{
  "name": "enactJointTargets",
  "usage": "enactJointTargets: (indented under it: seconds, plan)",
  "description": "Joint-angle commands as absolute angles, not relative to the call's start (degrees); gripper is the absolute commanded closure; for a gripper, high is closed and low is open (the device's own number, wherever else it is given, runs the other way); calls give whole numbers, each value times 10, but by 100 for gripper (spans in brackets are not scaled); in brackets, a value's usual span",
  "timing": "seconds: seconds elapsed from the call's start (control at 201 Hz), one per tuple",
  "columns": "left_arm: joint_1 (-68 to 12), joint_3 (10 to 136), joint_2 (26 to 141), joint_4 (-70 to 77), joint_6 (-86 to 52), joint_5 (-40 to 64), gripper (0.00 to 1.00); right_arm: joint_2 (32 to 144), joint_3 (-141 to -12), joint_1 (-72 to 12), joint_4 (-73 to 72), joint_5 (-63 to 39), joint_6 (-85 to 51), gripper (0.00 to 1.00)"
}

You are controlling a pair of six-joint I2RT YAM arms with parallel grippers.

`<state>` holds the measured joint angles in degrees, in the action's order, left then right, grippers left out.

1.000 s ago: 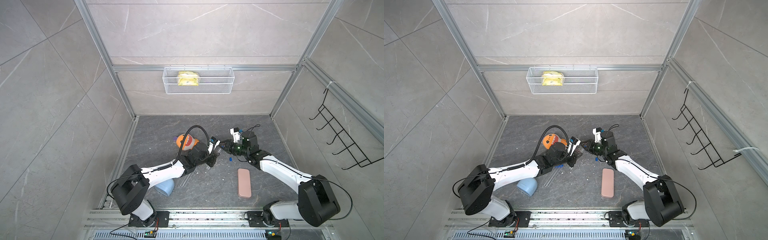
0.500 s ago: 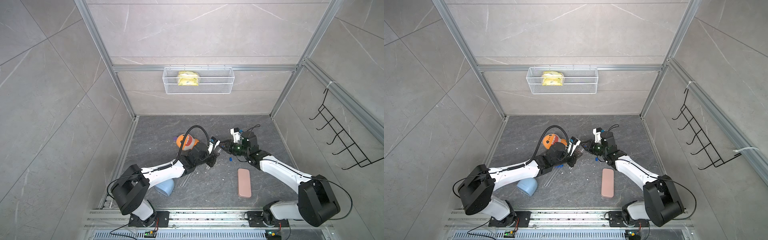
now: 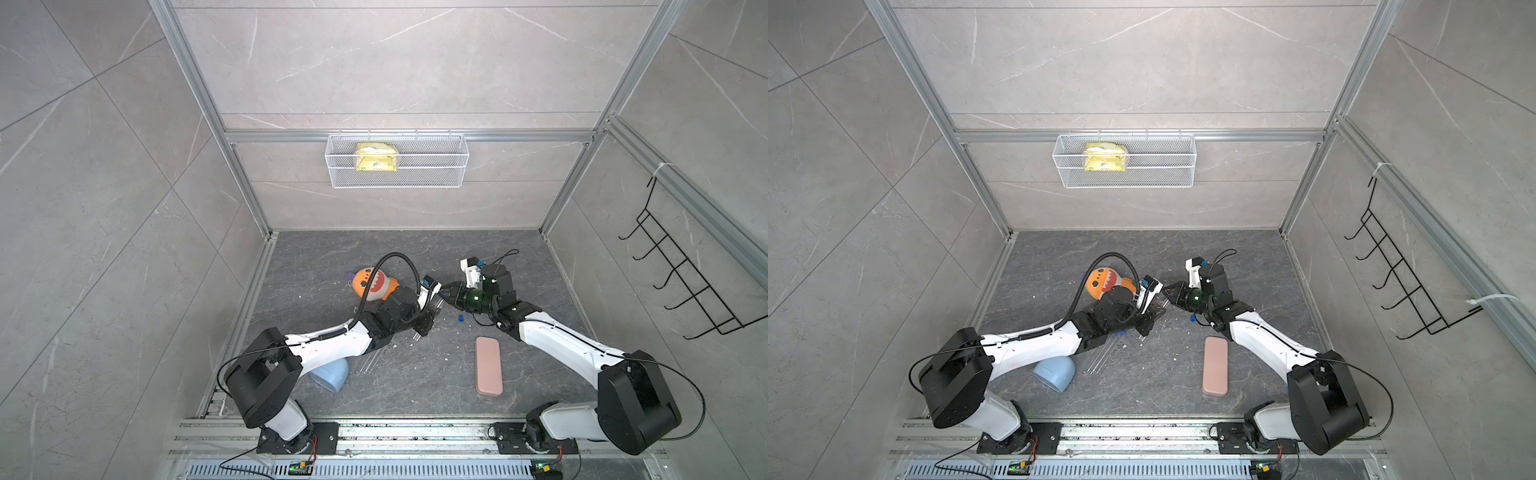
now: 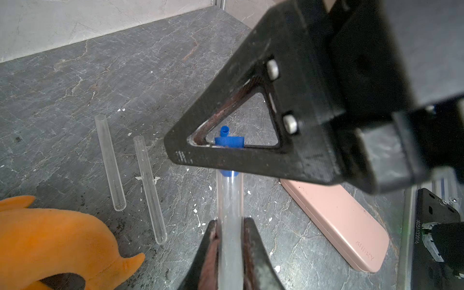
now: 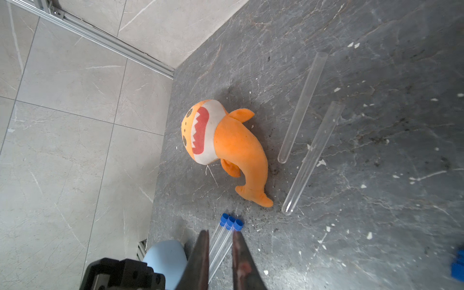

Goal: Remove stoppers from test tubes
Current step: Open the stopper on the test tube.

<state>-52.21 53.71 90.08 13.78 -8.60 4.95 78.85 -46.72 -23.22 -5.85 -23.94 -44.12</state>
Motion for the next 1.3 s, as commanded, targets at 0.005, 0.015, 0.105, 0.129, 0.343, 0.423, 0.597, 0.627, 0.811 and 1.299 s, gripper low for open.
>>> enactJointTargets:
  seconds: [0.005,0.015,0.105,0.129,0.343,0.423,0.597,0.627,0.811,1.299]
  plan:
    - [-529,534,902,165,-89,69,100,772,-476,-227,-45,-189,-423,100]
    - [-530,533,903,165,-90,68,100,771,-476,-227,-46,-190,-423,100]
    - [-530,526,907,169,-91,63,100,766,-477,-226,-56,-205,-431,100]
    - [-529,524,908,171,-91,60,100,766,-477,-226,-60,-211,-435,100]
    - [-527,507,911,176,-90,44,100,757,-474,-220,-96,-250,-471,100]
    - [-525,504,914,176,-90,43,100,754,-475,-214,-105,-261,-484,100]
    - [-521,499,919,177,-91,44,100,753,-472,-202,-127,-282,-511,100]
    - [-520,498,920,176,-91,43,100,754,-471,-201,-129,-284,-514,100]
    - [-519,497,926,176,-93,46,100,757,-472,-198,-134,-285,-518,100]
    - [-524,516,893,143,-89,57,100,778,-483,-200,-73,-183,-426,100]
